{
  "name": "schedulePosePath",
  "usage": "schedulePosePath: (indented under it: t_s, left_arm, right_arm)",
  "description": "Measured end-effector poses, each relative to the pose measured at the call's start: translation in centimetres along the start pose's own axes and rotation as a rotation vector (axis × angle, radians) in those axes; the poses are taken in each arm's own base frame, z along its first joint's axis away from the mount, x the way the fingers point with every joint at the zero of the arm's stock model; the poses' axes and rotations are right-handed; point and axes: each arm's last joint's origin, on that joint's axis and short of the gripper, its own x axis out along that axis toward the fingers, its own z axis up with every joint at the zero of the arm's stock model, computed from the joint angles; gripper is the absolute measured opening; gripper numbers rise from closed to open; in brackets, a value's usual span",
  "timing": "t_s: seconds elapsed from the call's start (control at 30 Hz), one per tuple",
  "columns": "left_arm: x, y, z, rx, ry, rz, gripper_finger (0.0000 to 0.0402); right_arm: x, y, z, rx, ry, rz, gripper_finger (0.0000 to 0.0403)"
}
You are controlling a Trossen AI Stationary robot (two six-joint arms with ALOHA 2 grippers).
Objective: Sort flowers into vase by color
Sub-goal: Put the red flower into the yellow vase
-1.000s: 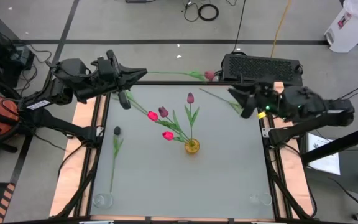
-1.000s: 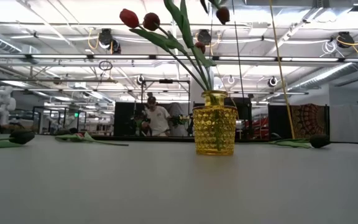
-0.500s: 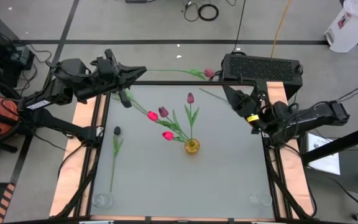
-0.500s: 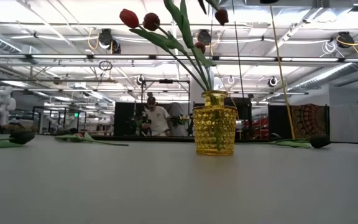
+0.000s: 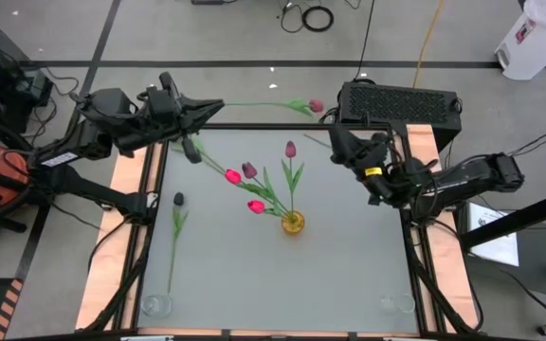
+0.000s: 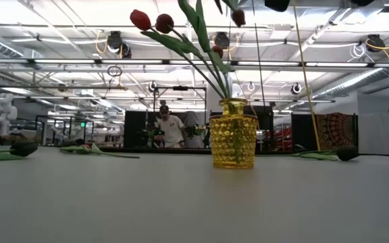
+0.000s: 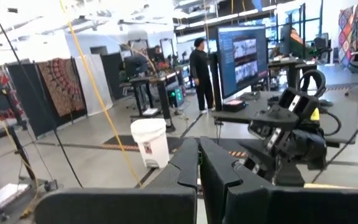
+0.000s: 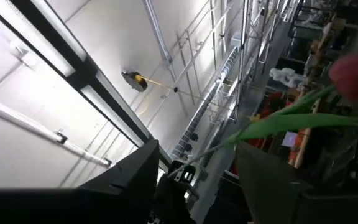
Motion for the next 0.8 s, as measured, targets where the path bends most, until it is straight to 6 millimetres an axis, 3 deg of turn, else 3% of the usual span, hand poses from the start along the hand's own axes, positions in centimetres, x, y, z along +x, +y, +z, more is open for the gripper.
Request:
schedulePosePath:
  t_s: [0.8]
  left_arm:
    - [5.4,-2.1,-1.3,0.001,-0.077,-0.051,0.0002]
  right_arm:
    - [0.3,0.1,0.4,0.096,-0.018,0.057,0.0203]
